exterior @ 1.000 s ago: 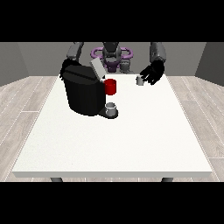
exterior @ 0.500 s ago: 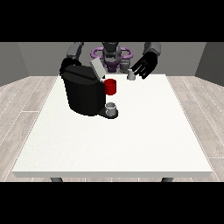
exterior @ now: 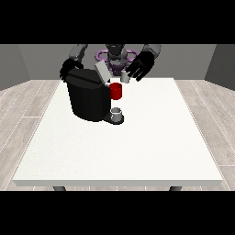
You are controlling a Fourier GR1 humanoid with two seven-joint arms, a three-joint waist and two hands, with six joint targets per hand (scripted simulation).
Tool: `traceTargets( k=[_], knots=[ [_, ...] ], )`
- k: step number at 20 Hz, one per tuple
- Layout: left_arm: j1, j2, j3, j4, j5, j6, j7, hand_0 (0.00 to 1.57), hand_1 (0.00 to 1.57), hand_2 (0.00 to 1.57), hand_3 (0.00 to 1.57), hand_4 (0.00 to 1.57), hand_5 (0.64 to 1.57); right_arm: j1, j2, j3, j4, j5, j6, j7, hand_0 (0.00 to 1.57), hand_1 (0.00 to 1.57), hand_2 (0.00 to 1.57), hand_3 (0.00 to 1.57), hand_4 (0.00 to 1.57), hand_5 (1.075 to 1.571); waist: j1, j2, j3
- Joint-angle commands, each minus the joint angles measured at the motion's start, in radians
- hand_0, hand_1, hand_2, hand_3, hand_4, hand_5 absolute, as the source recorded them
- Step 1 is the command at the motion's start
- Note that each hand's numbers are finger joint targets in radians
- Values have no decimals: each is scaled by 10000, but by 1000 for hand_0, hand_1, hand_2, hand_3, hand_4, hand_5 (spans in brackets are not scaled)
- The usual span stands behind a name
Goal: Insert the coffee pod into the coffee machine and close the lid
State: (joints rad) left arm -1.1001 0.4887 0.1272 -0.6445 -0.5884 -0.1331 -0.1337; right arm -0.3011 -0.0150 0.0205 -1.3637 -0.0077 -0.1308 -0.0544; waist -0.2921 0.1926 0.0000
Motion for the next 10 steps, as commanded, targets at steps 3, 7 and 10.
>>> traceTargets(
  k=[3, 7, 10],
  knots=[
    [-483, -100, -140, 74, -346, 216, 240, 1262, 1262, 1313, 1244, 507, 1571, -181, 141, 298, -357, 205, -567, 285, 0, 0, 0, 0, 514, 1571, -162, 214, 0],
    [-201, -162, -2, 83, -233, 278, -64, 1277, 1277, 1303, 1236, 488, 1571, -119, -462, -482, -315, -181, 1, 289, 0, 0, 0, 0, 548, 1571, -99, 347, 0],
    [-414, -166, -5, 112, -231, 96, -72, 1314, 1314, 1328, 1230, 493, 1571, -31, -371, -517, -244, -211, 31, -288, 0, 0, 0, 0, 459, 1571, -137, 604, 3]
  ],
)
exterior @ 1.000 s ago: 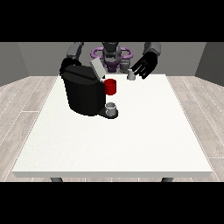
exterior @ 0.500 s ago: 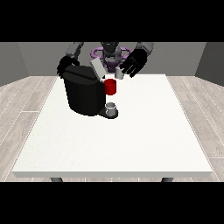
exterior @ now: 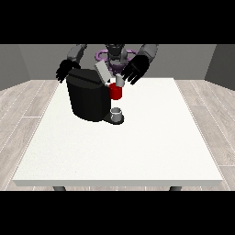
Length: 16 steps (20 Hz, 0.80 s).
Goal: Insert the coffee pod into the coffee machine and close the lid
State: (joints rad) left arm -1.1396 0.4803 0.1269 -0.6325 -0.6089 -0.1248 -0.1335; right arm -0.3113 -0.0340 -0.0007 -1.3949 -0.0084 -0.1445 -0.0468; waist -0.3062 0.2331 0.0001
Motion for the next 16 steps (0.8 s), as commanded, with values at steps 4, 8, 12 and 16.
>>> traceTargets(
  k=[4, 8, 12, 16],
  knots=[
    [-309, -256, -102, -65, -148, -25, 143, 1326, 1326, 1335, 1233, 503, 1571, -213, -43, -329, 303, 48, -236, -385, 0, 0, 0, 0, 519, 1571, 252, 313, 2],
    [-607, -252, -68, 205, -209, -225, 611, 1260, 1260, 1298, 1208, 511, 1571, -344, -313, -466, -62, -396, 214, 444, 0, 0, 0, 0, 514, 1571, -219, 123, 2],
    [-297, -572, -242, 96, -277, -173, 188, 1179, 1179, 1253, 1183, 493, 1571, -468, -352, -655, 136, -423, 85, 530, 0, 0, 0, 0, 499, 1571, 201, 149, 1],
    [147, -579, -244, 139, -388, 210, -314, 1198, 1198, 1271, 1200, 505, 1571, -83, -43, -329, -121, -215, -50, -1, 0, 0, 0, 0, 499, 1571, 221, 201, -3]
  ],
)
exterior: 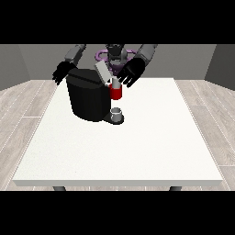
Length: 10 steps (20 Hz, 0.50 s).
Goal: Insert the coffee pod into the coffee machine and close the lid
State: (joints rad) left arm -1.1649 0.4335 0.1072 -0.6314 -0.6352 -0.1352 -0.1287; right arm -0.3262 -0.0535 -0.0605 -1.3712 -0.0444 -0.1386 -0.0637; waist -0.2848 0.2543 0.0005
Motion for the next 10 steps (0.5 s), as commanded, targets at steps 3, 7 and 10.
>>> traceTargets(
  k=[3, 7, 10],
  knots=[
    [43, 215, 185, 416, -97, 151, -43, 1186, 1186, 1269, 1202, 515, 1571, 189, 258, 416, -618, 269, -323, 540, 0, 0, 0, 0, 538, 1571, -372, -45, -8],
    [16, -65, 89, 317, -134, 61, 98, 1185, 1185, 1250, 1184, 491, 1571, 48, 128, 205, -280, 193, -204, 126, 0, 0, 0, 0, 499, 1571, -73, 13, -4],
    [-397, 433, 274, 359, -29, -402, 35, 1236, 1236, 1279, 1197, 487, 1571, 87, 29, -5, -209, 14, -65, -195, 0, 0, 0, 0, 448, 1571, -241, 277, -3]
  ],
)
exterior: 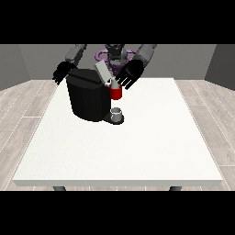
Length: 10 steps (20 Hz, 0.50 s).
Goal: Insert the coffee pod into the coffee machine and close the lid
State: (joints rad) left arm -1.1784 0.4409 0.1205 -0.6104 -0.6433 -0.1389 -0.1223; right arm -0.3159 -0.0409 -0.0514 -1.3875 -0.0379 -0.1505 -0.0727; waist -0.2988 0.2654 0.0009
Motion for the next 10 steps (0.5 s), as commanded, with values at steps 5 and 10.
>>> traceTargets(
  k=[5, 10],
  knots=[
    [262, -660, -227, -48, -239, 303, 354, 1220, 1220, 1252, 1152, 467, 1571, 348, -188, -174, 482, -98, 339, -731, 0, 0, 0, 0, 443, 1571, 70, 26, -5],
    [155, -129, -92, 209, -273, -79, 190, 1129, 1129, 1167, 1028, 443, 1571, 421, 70, 173, -140, 55, 36, 4, 0, 0, 0, 0, 433, 1571, -182, -222, -8]
  ],
)
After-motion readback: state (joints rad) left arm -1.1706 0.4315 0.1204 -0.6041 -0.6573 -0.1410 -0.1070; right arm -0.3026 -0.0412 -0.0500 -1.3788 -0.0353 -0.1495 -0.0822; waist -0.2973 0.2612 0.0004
